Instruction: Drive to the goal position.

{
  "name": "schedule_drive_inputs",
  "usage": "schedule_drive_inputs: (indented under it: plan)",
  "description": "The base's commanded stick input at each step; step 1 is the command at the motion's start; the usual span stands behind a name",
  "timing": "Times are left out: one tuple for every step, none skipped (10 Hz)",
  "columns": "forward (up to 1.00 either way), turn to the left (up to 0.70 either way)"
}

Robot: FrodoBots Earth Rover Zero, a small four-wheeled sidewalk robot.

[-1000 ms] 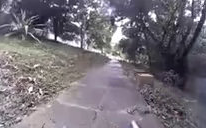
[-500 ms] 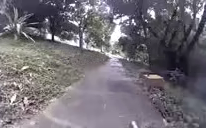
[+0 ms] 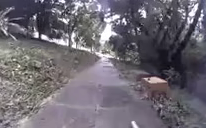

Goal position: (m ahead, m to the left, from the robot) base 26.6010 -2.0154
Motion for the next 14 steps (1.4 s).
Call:
schedule_drive_inputs:
  plan:
    - [0.85, 0.0]
    - [0.85, 0.0]
    - [0.85, 0.0]
    - [0.85, 0.0]
    - [0.85, 0.0]
    - [0.85, 0.0]
    - [0.85, 0.0]
    - [0.85, 0.0]
    - [0.85, 0.0]
    - [0.85, 0.0]
    - [0.85, 0.0]
    - [0.85, 0.0]
    - [0.85, 0.0]
    - [0.85, 0.0]
